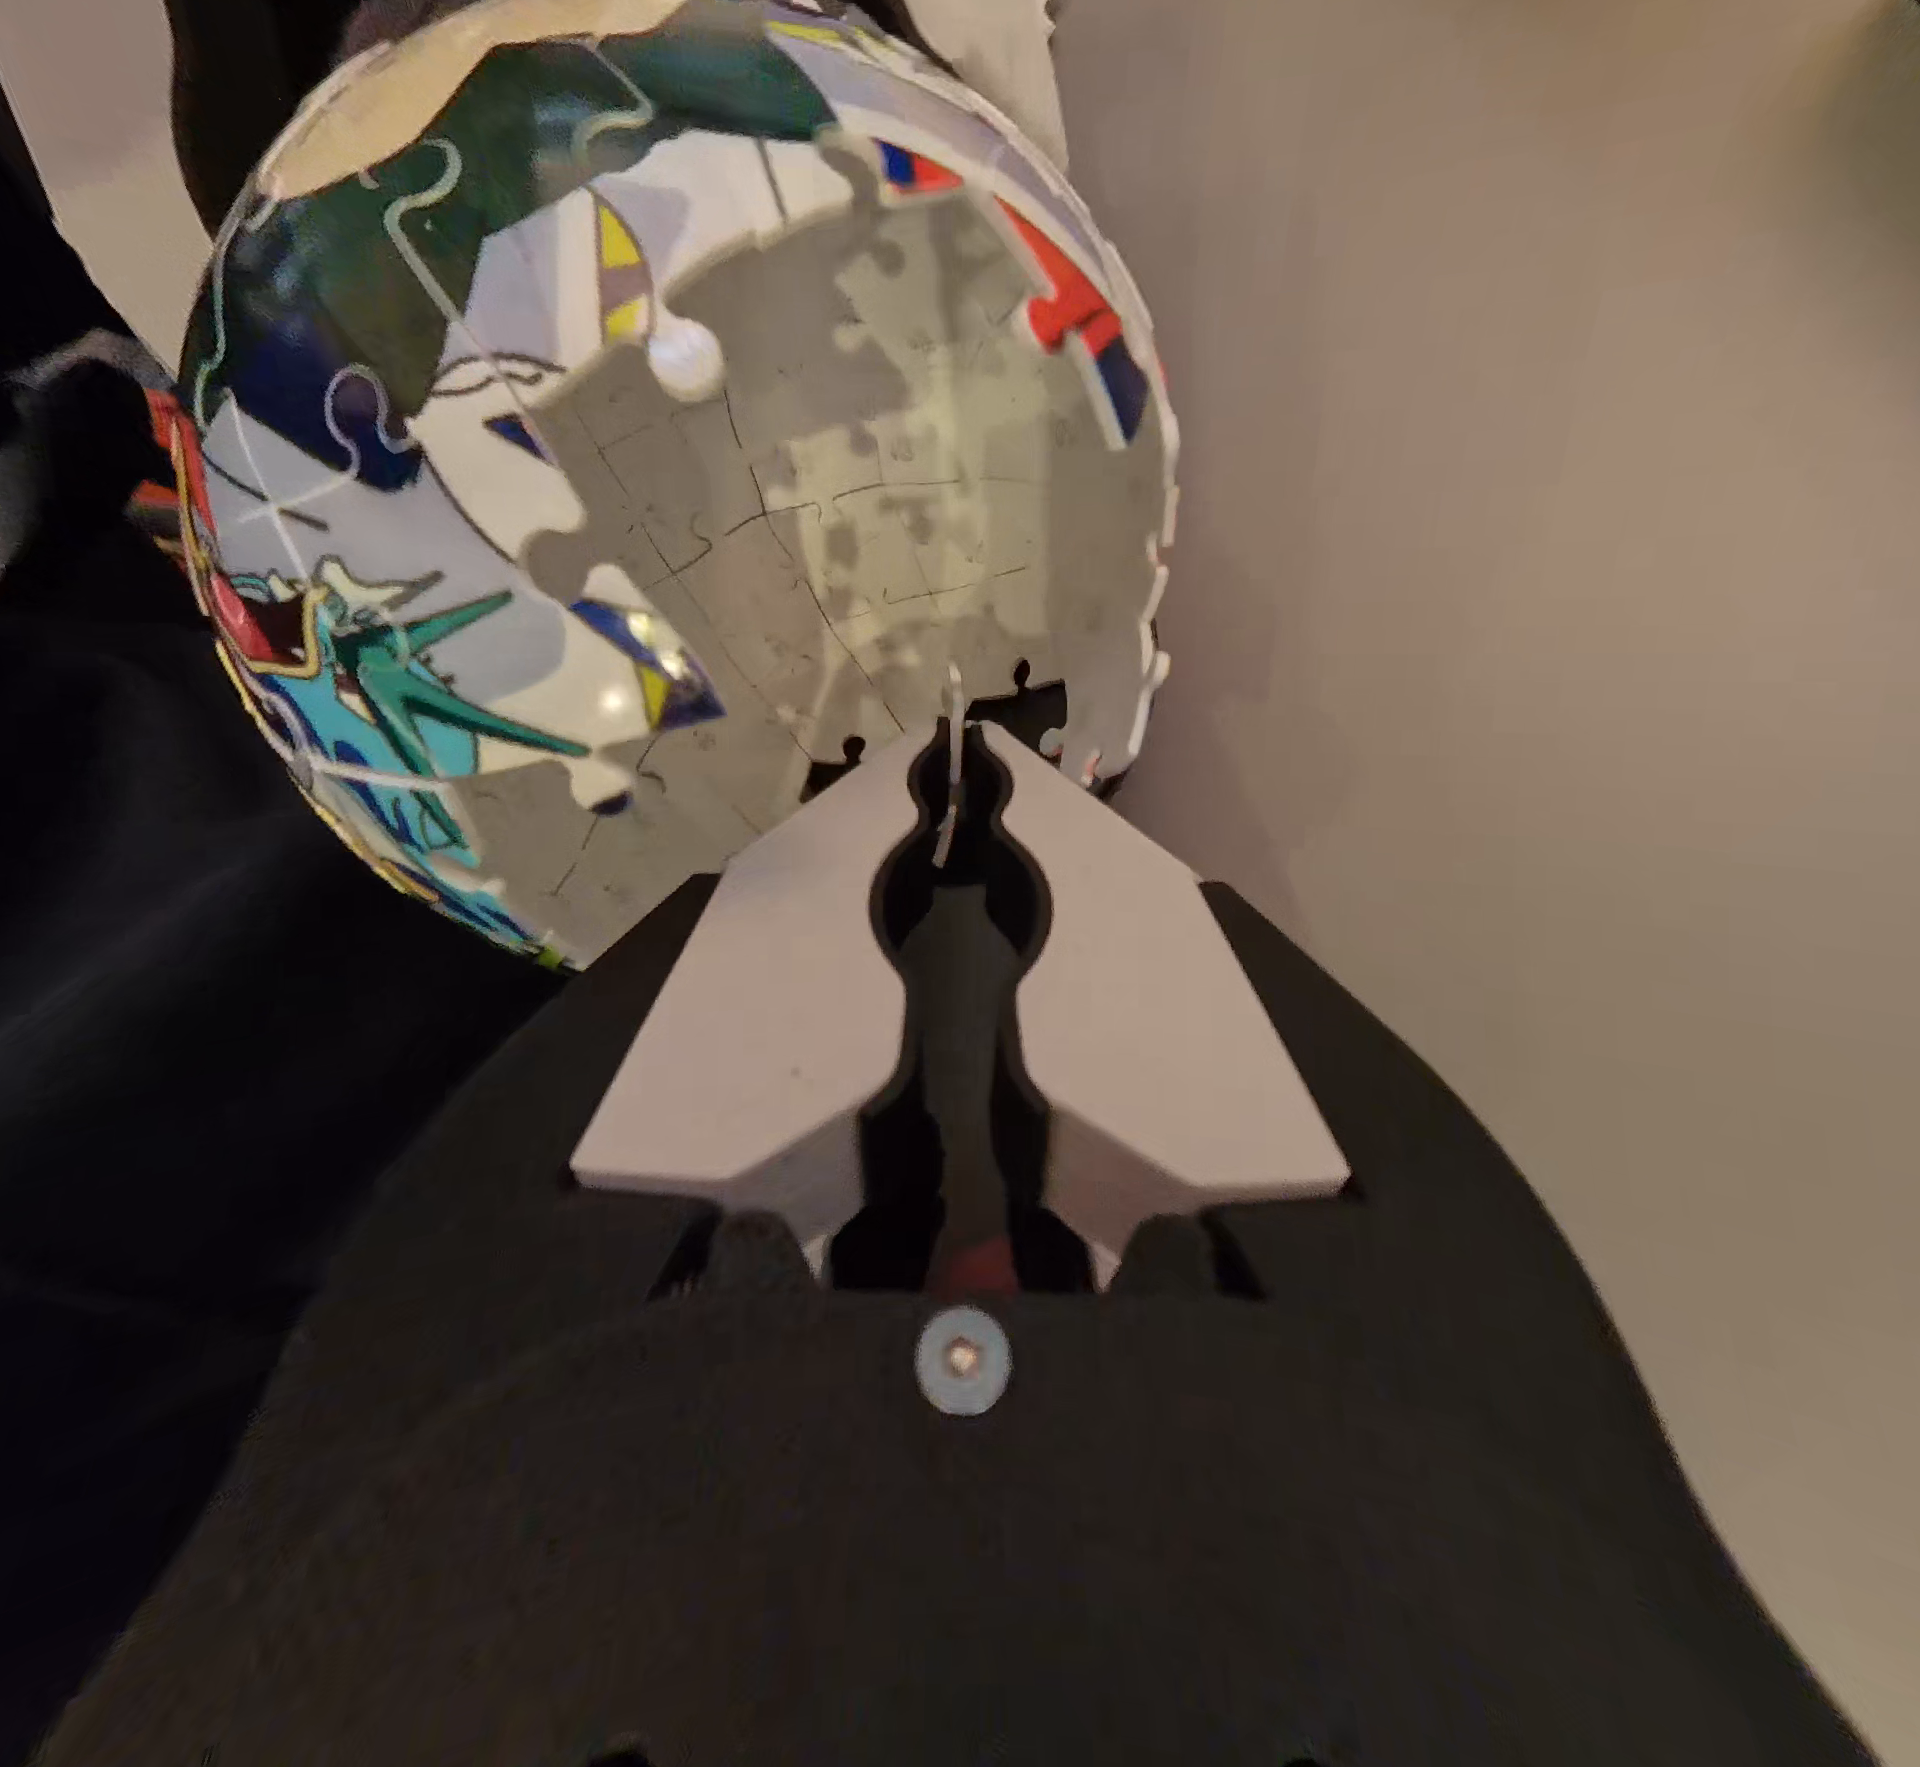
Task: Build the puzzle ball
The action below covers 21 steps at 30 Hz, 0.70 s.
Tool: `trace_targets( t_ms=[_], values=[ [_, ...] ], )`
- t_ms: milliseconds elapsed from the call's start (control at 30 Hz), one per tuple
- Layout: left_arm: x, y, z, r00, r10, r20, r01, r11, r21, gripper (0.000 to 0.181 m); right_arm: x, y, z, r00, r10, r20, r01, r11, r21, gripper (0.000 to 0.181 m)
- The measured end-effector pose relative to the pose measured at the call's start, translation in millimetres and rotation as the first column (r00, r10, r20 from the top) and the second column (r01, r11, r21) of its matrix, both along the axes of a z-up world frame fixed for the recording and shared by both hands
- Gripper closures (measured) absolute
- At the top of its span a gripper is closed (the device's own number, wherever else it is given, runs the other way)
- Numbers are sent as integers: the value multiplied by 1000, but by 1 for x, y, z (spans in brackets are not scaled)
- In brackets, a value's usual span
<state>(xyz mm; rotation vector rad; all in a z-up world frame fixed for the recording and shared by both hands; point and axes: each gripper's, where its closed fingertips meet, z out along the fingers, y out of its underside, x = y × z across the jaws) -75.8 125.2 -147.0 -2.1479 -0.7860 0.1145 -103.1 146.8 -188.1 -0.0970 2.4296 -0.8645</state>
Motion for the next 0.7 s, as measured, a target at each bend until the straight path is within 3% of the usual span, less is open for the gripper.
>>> trace_targets(
  t_ms=[33, 233, 367, 567, 700],
  values=[
    [0, 0, 0, 1000, 2, -2, -2, 1000, -1, 59, 1, -1, 0, 1000, 19, -19, -19, 1000, -2, 181],
    [1, -1, 2, 1000, 4, -7, -4, 1000, 2, 60, -3, -1, -6, 991, 72, -116, -70, 997, 21, 180],
    [1, 0, 2, 1000, 4, -10, -4, 1000, 5, 60, -2, -3, -4, 988, 78, -134, -77, 997, 9, 170],
    [2, -2, 1, 1000, 5, -5, -5, 1000, -3, 60, -15, 5, 15, 994, 5, -105, -10, 999, -49, 168],
    [1, -1, 2, 1000, 7, -4, -7, 1000, 0, 60, -20, 18, 6, 996, -34, -84, 33, 999, -9, 164]
  ],
)
